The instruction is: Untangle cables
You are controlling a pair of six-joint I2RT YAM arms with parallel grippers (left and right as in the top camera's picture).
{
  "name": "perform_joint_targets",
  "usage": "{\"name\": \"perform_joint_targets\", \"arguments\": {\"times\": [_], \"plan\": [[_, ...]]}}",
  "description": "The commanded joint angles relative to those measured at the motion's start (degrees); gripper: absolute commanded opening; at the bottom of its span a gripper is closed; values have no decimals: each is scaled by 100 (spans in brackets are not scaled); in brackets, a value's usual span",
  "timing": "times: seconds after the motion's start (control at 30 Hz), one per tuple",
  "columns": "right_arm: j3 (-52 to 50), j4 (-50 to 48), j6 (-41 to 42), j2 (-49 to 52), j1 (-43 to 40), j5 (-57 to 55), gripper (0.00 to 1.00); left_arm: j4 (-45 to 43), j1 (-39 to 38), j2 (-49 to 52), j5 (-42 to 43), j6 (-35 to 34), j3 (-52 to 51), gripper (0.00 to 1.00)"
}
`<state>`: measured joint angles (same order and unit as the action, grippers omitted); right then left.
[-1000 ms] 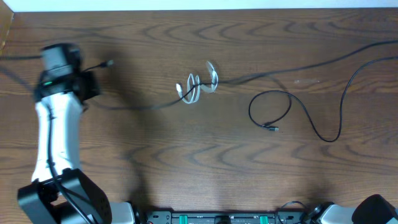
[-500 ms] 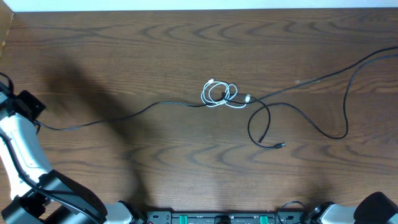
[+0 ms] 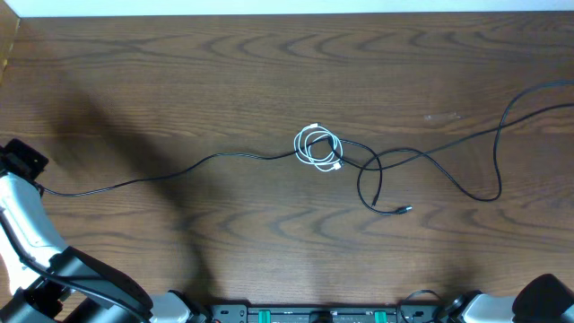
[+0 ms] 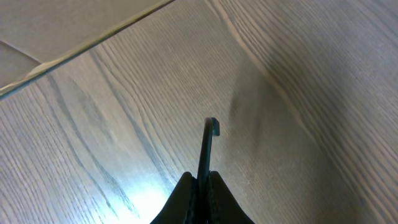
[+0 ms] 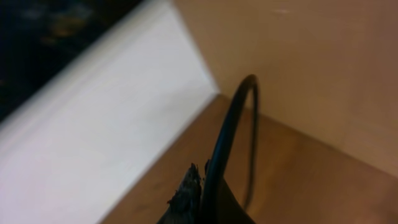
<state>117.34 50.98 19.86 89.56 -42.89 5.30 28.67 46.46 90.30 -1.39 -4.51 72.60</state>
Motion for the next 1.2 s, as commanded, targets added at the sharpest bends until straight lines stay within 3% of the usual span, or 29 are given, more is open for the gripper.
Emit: {"name": "perform_joint_targets", "arguments": {"times": [0.0, 0.1, 0.17, 0.2, 0.33, 0.67, 0.97, 1.17], "plan": [[105, 197, -236, 232, -2, -1272, 1, -31, 26, -94, 28, -52, 55, 7], [103, 446, -232, 363, -2, -1141, 2, 20, 24, -94, 111, -63, 55, 8], [105, 597, -236, 439, 17, -861, 11, 96, 24, -94, 407, -74, 55, 8], [105, 675, -236, 479, 26, -636, 22, 157, 24, -94, 625, -74, 52, 8], [105, 892, -249, 623, 70, 155, 99, 234, 22, -94, 1143, -74, 48, 8], [103, 1390, -1397, 809, 817, 1279, 99, 446, -15, -94, 2133, -70, 48, 8], [-61, 2210, -2590, 901, 2435, 1751, 99, 603, -616, -92, 2173, -26, 37, 8], [-752, 2245, -3222, 1126, 3410, 1735, 99, 577, -1054, -76, 2170, -24, 37, 7]]}}
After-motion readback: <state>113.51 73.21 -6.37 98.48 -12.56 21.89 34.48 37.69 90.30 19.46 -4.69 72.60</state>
